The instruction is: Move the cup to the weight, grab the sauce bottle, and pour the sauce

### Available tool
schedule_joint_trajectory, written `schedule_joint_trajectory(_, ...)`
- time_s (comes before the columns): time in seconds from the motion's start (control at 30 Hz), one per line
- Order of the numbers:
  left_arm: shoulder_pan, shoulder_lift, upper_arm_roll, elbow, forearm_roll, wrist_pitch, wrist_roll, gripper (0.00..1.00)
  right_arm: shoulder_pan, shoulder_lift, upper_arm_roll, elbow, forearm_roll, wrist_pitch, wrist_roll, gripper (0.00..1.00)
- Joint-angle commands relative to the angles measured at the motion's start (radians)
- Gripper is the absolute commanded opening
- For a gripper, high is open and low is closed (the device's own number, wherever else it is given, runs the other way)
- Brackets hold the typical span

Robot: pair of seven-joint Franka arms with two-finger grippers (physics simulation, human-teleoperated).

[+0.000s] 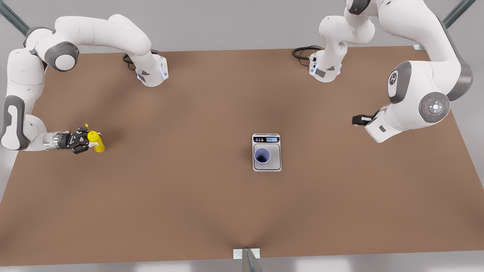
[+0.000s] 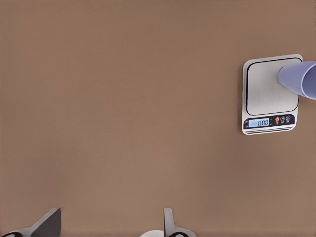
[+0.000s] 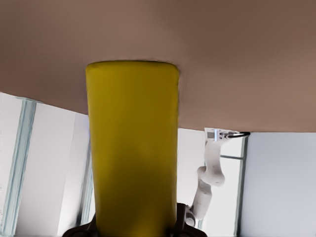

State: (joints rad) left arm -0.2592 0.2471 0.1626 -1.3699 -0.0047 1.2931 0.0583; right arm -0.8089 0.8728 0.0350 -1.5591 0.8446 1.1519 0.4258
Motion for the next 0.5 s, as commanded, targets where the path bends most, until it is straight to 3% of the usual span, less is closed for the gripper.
schedule_joint_trajectory(0.0,0.0,0.0,0.0,0.0,0.0,0.0,0.0,1.0,0.001,0.0,0.002,0.001,-0.015,-0.011,0.004,0.36)
schedule_joint_trajectory(0.2,0.0,0.001,0.0,0.0,0.0,0.0,0.0,1.0,0.077,-0.1,0.04,0.005,0.06,0.068,0.155,0.37)
schedule_joint_trajectory(0.47,0.0,0.003,0.002,0.0,-0.001,-0.002,0.0,1.0,0.484,-0.281,-0.035,0.088,0.166,0.259,0.479,0.38)
